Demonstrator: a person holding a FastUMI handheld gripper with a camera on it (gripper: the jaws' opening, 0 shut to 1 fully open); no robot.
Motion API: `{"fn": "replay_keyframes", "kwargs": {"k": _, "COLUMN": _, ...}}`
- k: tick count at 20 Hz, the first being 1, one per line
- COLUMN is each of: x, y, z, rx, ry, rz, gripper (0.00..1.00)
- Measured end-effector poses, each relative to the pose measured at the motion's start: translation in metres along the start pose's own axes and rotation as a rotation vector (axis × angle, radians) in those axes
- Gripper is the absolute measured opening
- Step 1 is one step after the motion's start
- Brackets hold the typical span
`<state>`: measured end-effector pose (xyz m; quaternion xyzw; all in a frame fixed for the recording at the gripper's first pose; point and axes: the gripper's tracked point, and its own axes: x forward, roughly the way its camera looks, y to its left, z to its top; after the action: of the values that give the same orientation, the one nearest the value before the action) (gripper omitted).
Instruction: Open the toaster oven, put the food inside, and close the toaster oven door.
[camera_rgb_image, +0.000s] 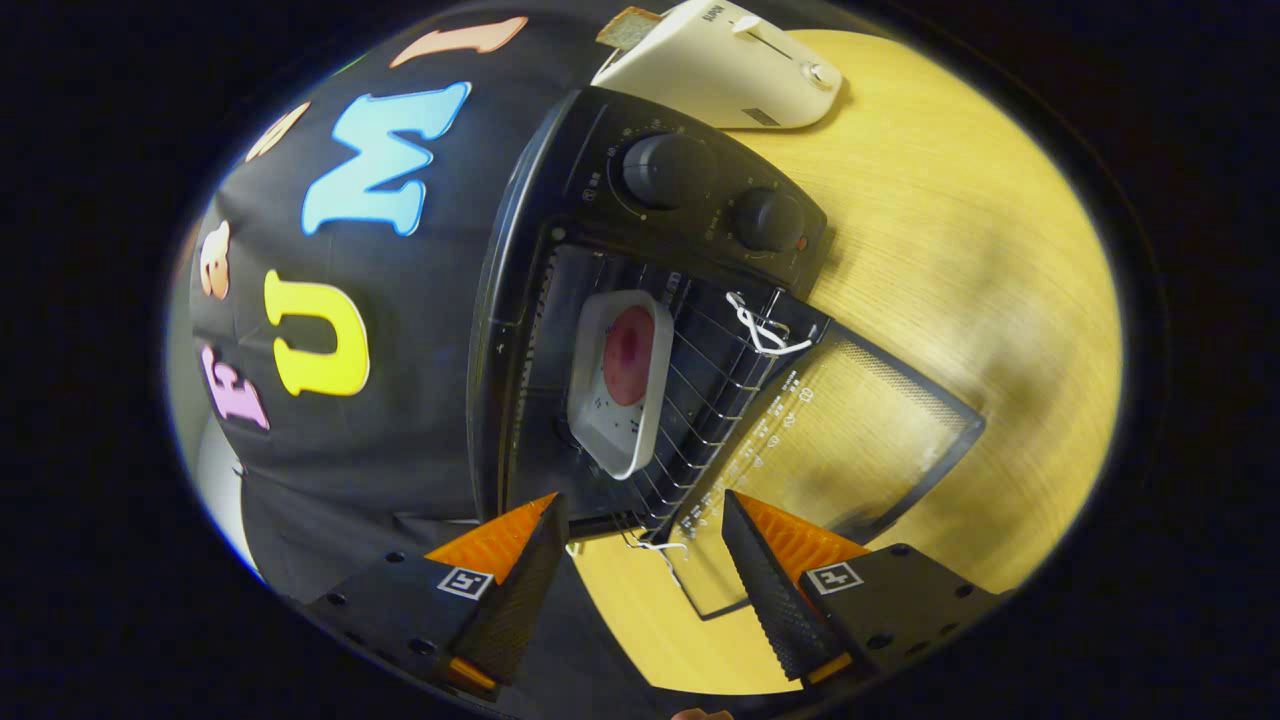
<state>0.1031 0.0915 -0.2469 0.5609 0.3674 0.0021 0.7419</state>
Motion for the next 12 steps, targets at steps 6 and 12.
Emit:
{"fn": "replay_keyframes", "kwargs": {"k": 6, "x": -0.025, "y": -0.028, "z": -0.028, "rx": -0.351, "ry": 0.047, "rz": -0.121, "gripper": 0.97}}
{"fn": "replay_keyframes", "kwargs": {"k": 12, "x": -0.030, "y": -0.046, "z": -0.061, "rx": -0.466, "ry": 0.111, "rz": -0.183, "gripper": 0.98}}
